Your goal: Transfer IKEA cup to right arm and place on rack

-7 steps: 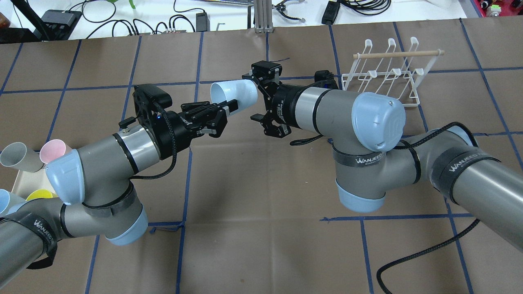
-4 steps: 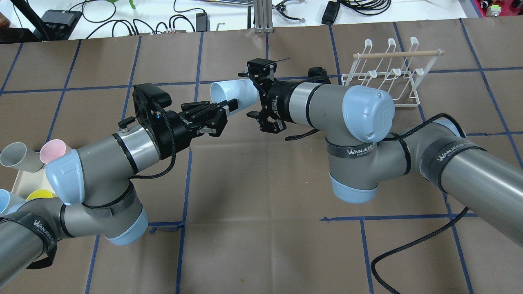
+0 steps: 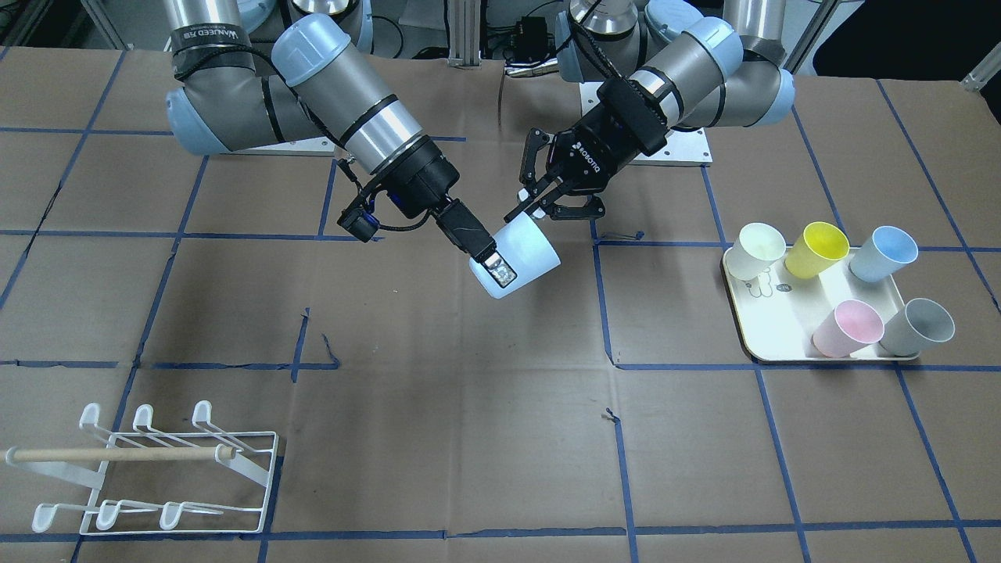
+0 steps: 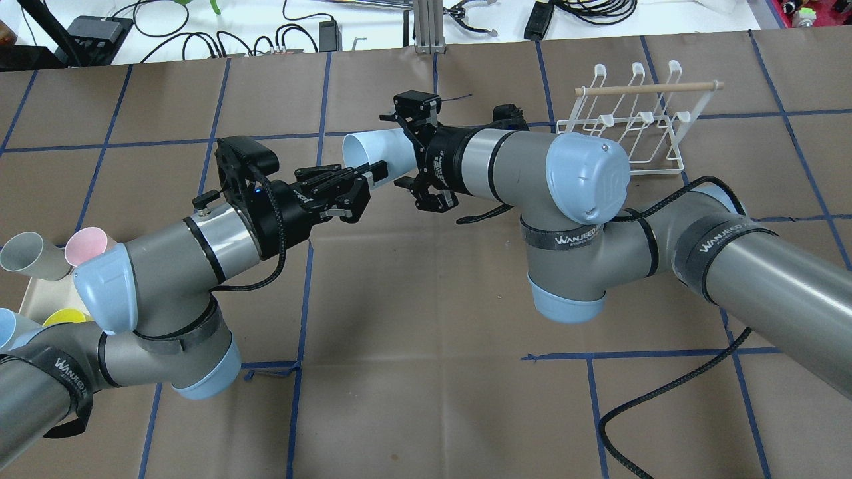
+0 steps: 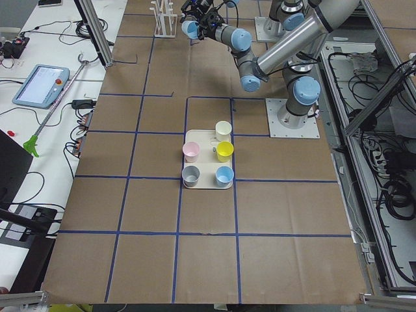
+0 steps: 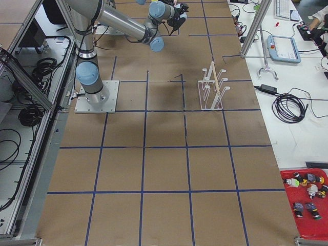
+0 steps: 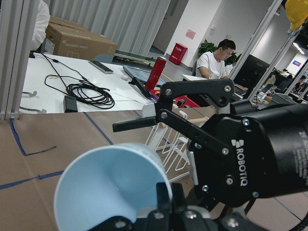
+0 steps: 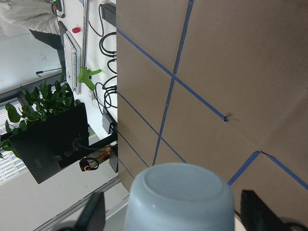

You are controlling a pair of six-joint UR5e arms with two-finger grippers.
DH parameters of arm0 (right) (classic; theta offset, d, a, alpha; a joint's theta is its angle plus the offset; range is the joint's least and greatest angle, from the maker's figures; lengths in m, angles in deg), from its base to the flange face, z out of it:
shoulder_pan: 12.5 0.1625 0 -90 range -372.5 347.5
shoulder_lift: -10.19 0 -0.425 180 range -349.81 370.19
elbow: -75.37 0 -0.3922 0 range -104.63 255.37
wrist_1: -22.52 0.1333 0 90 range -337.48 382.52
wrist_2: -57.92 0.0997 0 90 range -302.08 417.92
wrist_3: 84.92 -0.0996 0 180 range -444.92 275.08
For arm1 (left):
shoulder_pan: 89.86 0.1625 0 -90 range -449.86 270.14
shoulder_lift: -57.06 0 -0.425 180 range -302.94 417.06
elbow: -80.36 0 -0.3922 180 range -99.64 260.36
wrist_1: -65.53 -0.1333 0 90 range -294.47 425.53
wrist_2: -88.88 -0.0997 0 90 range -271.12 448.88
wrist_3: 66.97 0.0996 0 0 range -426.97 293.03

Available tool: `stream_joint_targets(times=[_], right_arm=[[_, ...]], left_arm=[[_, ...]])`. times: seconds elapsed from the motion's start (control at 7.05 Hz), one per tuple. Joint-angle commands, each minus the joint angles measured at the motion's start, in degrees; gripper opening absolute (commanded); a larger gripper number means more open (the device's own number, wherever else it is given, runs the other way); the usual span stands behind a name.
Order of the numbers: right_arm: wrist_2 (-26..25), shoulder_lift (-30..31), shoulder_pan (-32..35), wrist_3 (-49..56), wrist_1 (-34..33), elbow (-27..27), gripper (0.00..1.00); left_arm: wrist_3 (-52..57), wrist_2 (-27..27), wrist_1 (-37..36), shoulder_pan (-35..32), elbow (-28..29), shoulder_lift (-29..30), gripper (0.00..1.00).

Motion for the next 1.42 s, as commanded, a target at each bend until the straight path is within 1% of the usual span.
stream_joint_targets(times=[0.0,0.14,0.28,0.43,0.57,0.85,0.99,1.13,1.28], right_arm=[[0.0,0.0,0.0,0.0,0.0,-0.1,0.93],[0.2,-0.1,0.0,0.1,0.1,-0.1,0.76],[0.3,-0.1,0.0,0.1,0.1,-0.1,0.70],[0.3,-0.1,0.0,0.1,0.1,-0.1,0.70],[0.3,-0.2,0.0,0.1,0.0,-0.1,0.59],[0.5,0.0,-0.1,0.2,0.0,-0.1,0.49],[0.7,-0.1,-0.1,0.2,0.0,-0.1,0.47],[0.8,-0.1,-0.1,0.3,0.0,-0.1,0.47],[0.9,0.0,-0.1,0.3,0.0,-0.1,0.47]], left_arm=[[-0.1,0.0,0.0,0.0,0.0,0.0,0.00],[-0.1,0.0,0.0,0.0,0.0,0.0,0.00],[-0.6,0.0,0.0,0.0,0.0,-0.1,0.00],[-0.8,0.0,0.0,0.0,0.0,-0.2,0.00],[-1.0,0.0,0.0,0.0,0.1,-0.3,0.01],[-2.5,0.1,0.0,0.0,0.3,-0.5,0.17],[-3.1,0.0,0.0,0.0,0.5,-0.5,0.28],[-3.1,-0.1,0.0,0.0,0.5,-0.5,0.50],[-3.2,-0.1,0.0,0.0,1.0,0.0,0.83]])
